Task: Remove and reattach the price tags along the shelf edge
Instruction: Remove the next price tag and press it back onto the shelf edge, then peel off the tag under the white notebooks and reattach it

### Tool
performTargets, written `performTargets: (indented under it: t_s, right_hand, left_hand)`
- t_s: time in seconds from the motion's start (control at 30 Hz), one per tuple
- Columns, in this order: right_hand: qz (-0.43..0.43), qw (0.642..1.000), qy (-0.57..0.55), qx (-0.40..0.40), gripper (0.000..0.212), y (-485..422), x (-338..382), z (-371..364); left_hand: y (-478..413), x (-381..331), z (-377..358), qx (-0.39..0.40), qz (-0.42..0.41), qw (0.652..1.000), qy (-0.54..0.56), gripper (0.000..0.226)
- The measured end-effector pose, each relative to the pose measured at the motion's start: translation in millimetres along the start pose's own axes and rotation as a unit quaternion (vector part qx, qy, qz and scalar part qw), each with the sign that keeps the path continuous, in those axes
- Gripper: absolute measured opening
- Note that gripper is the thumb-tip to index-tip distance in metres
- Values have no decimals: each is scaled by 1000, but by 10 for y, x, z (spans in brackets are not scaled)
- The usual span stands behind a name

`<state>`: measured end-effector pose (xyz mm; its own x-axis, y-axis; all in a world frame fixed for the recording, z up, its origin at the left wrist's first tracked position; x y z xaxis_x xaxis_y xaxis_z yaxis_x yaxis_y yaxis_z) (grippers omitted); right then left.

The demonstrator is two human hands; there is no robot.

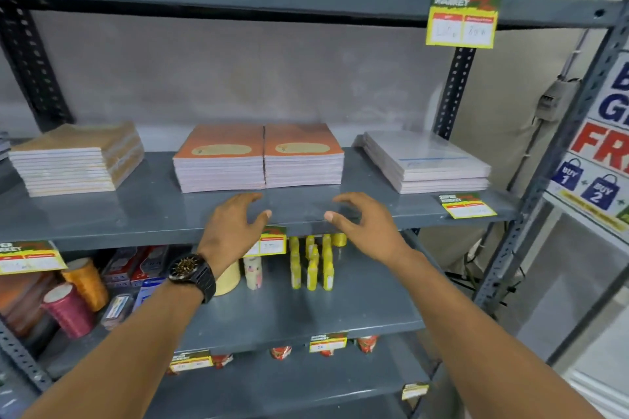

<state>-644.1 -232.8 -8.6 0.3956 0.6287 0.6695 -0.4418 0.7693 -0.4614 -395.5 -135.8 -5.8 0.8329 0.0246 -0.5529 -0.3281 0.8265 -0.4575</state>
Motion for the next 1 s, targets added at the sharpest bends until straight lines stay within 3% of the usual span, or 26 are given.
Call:
performTargets:
  t_s: [0.13, 0.3, 0.53, 0.77, 0.9, 1.0]
  right_hand:
    - [-6, 999, -20, -44, 31, 45, -324, 567]
    - [-2, 998, -3, -59, 29, 81, -871, 1446]
    - [-46, 998, 32, -39, 38, 64, -1614, 2346]
    - [-76, 992, 87, 54, 52, -12, -2002, 2476]
    - [-83, 988, 105, 76, 57, -99, -2062, 2422]
    - [-90, 989, 82, 85, 64, -167, -2048, 2386]
  left_hand:
    - [-36, -641, -454, 14, -39, 999, -2, 36]
    - [-98, -1641, -1195, 23, -77, 996, 23, 30]
    - [-312, -2512, -2043, 96, -29, 992, 71, 34]
    - [-544, -2748, -2466, 159, 31, 987, -17, 59]
    - [-575, -2876, -2587, 139, 2, 985, -98, 64]
    - [-615, -2938, -2657, 144, 23, 989, -21, 60]
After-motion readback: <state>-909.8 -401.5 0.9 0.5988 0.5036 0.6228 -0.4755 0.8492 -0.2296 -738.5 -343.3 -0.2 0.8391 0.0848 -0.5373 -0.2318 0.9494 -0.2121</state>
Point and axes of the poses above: each hand's wrist, its own y-axis away from the middle knuckle, its own z-axis out of the back of the hand, x = y × z, the point moved 3 cm from there along -y, towards the middle knuckle, and after that the axes turned 2 degrees about z, right-handed, at the moved point
